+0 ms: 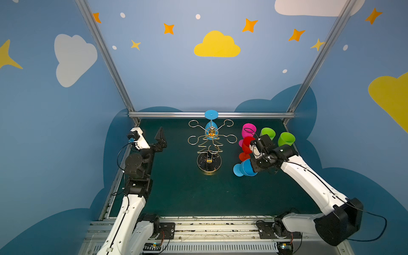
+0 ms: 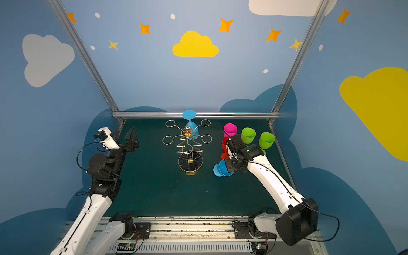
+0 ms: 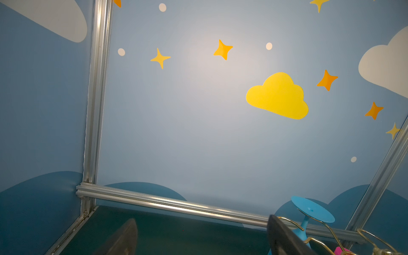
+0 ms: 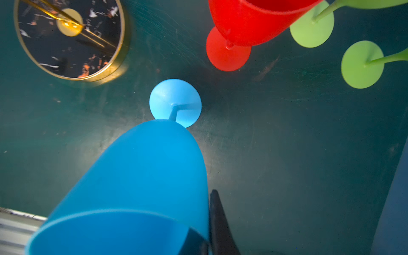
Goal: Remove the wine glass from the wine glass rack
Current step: 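Open the right gripper and raise it off the blue glass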
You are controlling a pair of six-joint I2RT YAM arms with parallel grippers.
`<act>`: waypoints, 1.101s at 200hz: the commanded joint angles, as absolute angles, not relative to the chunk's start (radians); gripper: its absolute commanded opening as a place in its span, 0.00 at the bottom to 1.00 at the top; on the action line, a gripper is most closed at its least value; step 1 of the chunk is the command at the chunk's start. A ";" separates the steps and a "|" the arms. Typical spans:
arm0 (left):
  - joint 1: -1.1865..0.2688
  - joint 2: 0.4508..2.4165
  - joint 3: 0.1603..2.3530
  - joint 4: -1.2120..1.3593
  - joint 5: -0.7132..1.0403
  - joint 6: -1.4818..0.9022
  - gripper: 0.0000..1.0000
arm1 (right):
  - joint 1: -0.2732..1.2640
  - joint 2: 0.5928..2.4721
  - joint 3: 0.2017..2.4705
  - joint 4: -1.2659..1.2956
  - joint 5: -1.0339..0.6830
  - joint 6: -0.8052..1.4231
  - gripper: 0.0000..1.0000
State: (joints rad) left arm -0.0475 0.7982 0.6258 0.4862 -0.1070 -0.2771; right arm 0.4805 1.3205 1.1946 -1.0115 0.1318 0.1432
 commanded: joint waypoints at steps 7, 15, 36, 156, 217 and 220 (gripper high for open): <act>-0.038 0.795 0.619 0.481 -0.119 -0.292 0.90 | 0.470 1.357 1.234 -0.986 0.148 0.128 0.00; -0.038 0.796 0.619 0.479 -0.117 -0.294 0.90 | 0.468 1.370 1.241 -0.986 0.151 0.129 0.00; -0.038 0.799 0.614 0.474 -0.141 -0.305 0.90 | 0.461 1.398 1.250 -0.979 0.138 0.127 0.00; -0.013 0.811 0.619 0.434 -0.200 -0.326 0.90 | 0.421 1.574 1.453 -1.107 0.042 0.160 0.33; 0.012 0.841 0.651 0.395 -0.140 -0.367 0.89 | 0.391 1.473 1.504 -1.098 0.000 0.135 0.60; 0.016 0.847 0.658 0.392 -0.132 -0.373 0.89 | 0.390 1.464 1.503 -1.095 -0.001 0.133 0.61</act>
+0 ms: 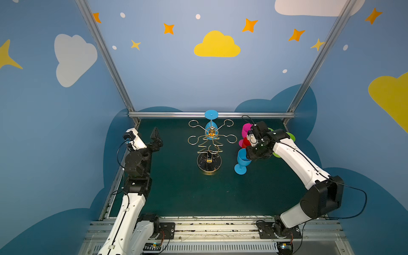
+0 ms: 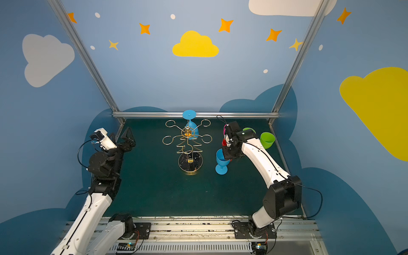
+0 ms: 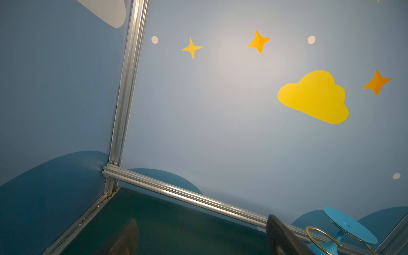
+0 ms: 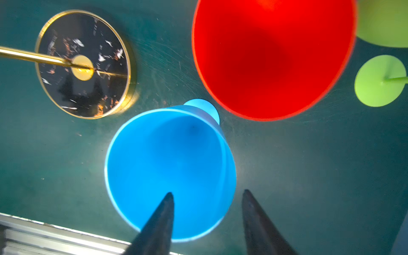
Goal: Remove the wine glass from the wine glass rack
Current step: 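Open the right gripper and raise it off the blue glass, then reach the left gripper to the hanging blue glass while the right draws back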
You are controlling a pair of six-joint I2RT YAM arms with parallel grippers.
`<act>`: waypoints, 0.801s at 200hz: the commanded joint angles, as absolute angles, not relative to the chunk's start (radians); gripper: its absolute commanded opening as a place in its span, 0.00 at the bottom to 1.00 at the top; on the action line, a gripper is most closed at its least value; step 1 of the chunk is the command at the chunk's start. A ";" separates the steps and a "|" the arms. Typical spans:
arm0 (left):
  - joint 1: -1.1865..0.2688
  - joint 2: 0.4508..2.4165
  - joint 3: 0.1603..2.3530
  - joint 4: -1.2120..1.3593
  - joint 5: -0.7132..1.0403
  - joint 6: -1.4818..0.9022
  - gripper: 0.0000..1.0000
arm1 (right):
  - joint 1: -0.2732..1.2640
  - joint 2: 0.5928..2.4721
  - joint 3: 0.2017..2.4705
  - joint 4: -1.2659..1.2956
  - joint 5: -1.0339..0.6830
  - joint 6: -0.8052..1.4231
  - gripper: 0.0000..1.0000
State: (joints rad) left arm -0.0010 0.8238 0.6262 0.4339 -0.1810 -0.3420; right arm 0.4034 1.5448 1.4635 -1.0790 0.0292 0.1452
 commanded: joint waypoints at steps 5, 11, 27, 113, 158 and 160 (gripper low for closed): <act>0.020 0.856 0.669 0.383 -0.111 -0.384 0.89 | 0.387 1.446 1.501 -1.087 -0.006 0.126 0.63; 0.023 0.868 0.685 0.374 -0.087 -0.396 0.89 | 0.383 1.427 1.495 -1.076 -0.012 0.119 0.65; 0.039 0.916 0.738 0.332 0.006 -0.452 0.88 | 0.373 1.366 1.474 -1.047 -0.032 0.118 0.70; 0.108 1.450 1.398 0.009 0.743 -0.652 0.78 | 0.336 0.978 1.213 -0.802 -0.049 0.165 0.79; 0.029 1.737 1.752 -0.219 0.920 -0.596 0.72 | 0.333 0.901 1.179 -0.836 -0.055 0.161 0.79; 0.023 1.747 1.767 -0.232 0.920 -0.588 0.72 | 0.334 0.898 1.179 -0.837 -0.056 0.161 0.79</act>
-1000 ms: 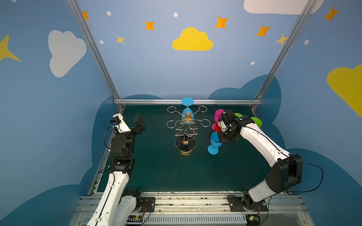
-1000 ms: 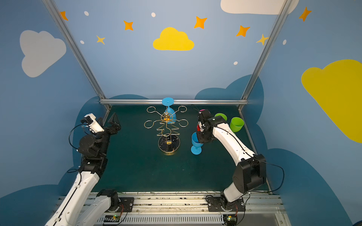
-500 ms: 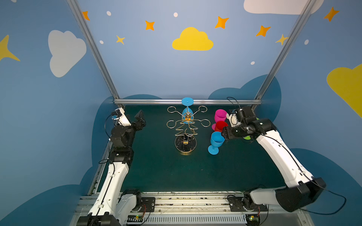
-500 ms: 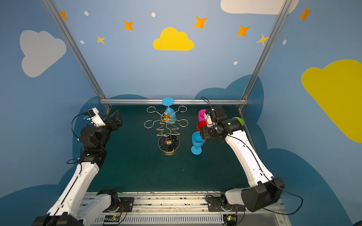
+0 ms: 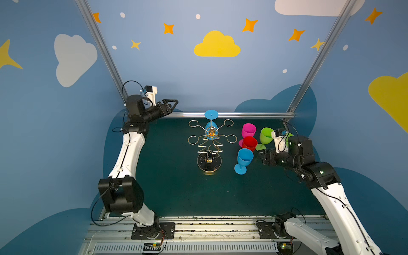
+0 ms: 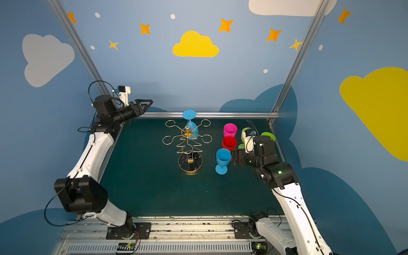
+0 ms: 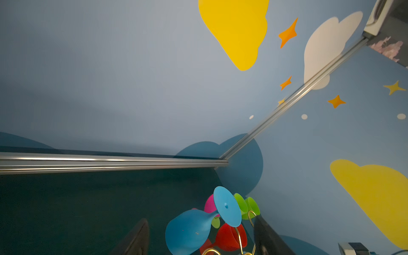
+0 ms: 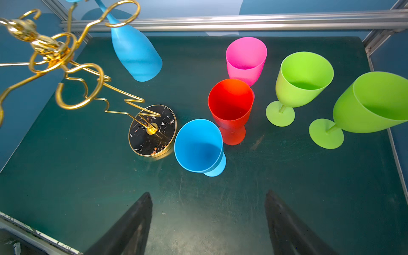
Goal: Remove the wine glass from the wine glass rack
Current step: 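Reach the left gripper to the hanging blue glass while the right draws back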
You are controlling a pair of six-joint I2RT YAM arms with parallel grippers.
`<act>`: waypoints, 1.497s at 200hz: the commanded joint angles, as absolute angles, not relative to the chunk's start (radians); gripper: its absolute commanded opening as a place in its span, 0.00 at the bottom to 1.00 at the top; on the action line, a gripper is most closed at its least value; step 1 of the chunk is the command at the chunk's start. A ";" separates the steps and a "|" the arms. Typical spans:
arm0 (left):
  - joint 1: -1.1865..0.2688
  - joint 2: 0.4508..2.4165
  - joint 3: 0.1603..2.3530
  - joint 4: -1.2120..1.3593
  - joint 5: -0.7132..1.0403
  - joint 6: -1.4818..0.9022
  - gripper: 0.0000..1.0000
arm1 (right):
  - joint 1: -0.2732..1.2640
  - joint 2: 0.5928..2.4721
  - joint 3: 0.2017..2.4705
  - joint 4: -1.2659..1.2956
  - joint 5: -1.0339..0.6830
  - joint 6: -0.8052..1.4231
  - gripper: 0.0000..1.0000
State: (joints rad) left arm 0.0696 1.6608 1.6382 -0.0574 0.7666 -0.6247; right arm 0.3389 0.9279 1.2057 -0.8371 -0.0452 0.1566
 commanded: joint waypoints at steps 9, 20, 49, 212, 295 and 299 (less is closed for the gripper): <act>0.002 1.790 1.831 -0.294 0.915 -0.556 0.72 | 0.334 0.881 1.169 -0.840 -0.056 0.161 0.79; -0.026 1.837 1.901 -0.358 0.901 -0.514 0.72 | 0.333 0.865 1.158 -0.846 -0.054 0.161 0.79; -0.086 1.941 2.032 -0.437 0.864 -0.446 0.70 | 0.331 0.832 1.145 -0.868 -0.051 0.163 0.79; -0.259 2.118 2.384 -0.900 0.602 -0.124 0.61 | 0.331 0.736 1.107 -0.897 -0.033 0.158 0.79; -0.264 2.107 2.388 -0.906 0.609 -0.111 0.32 | 0.330 0.703 1.123 -0.911 -0.003 0.154 0.79; -0.264 2.107 2.388 -0.907 0.610 -0.110 0.31 | 0.330 0.704 1.124 -0.911 -0.003 0.154 0.80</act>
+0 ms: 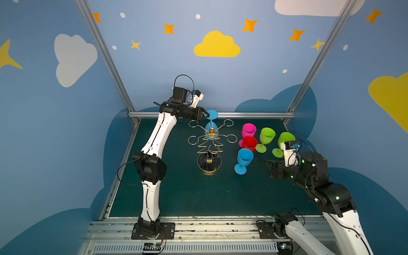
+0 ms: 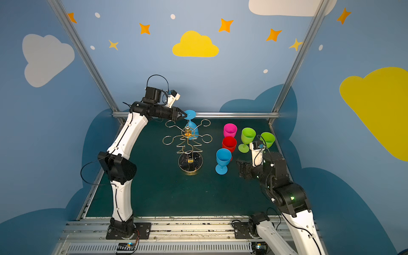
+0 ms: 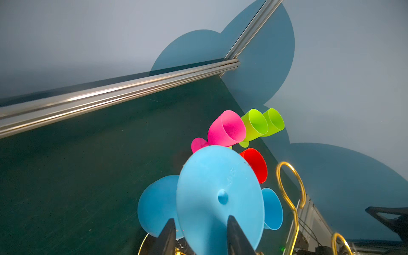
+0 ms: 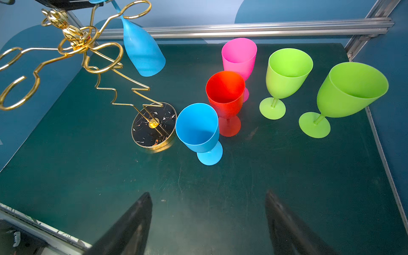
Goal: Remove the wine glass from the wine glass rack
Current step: 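Reach the left gripper to the hanging blue glass while the right draws back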
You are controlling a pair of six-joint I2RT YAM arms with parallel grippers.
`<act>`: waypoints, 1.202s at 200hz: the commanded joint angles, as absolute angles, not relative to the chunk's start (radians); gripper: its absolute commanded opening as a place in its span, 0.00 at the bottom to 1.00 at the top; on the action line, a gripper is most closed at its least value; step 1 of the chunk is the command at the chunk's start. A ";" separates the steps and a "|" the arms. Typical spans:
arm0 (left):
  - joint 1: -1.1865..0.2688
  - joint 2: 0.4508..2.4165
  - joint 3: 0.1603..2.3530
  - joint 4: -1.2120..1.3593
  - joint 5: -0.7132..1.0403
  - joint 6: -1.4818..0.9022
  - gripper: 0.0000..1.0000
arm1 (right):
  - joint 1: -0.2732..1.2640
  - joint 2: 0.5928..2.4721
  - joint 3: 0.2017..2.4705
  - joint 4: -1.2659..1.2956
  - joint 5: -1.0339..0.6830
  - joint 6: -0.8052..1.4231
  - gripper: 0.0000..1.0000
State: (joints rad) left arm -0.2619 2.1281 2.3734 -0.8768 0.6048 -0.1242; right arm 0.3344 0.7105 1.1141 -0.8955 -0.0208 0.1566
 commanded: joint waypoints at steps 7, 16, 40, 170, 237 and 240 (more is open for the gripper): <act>-0.264 2.108 2.388 -0.908 0.609 -0.107 0.29 | 0.331 0.705 1.126 -0.913 -0.005 0.155 0.80; -0.264 2.107 2.390 -0.909 0.608 -0.105 0.29 | 0.330 0.707 1.127 -0.912 -0.005 0.154 0.79; -0.262 2.106 2.391 -0.909 0.607 -0.112 0.26 | 0.330 0.710 1.127 -0.911 -0.005 0.153 0.79; -0.222 2.104 2.391 -0.796 0.753 -0.306 0.03 | 0.330 0.719 1.136 -0.904 -0.003 0.151 0.80; -0.193 2.076 2.353 -0.707 0.859 -0.422 0.03 | 0.330 0.726 1.143 -0.899 -0.017 0.154 0.80; -0.192 2.074 2.349 -0.700 0.866 -0.426 0.03 | 0.330 0.725 1.142 -0.899 -0.017 0.154 0.80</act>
State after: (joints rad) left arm -0.2039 2.1239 2.3711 -0.7647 0.7990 -0.3752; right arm 0.3344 0.7219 1.1145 -0.8959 -0.0097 0.1535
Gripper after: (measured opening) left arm 0.048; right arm 0.797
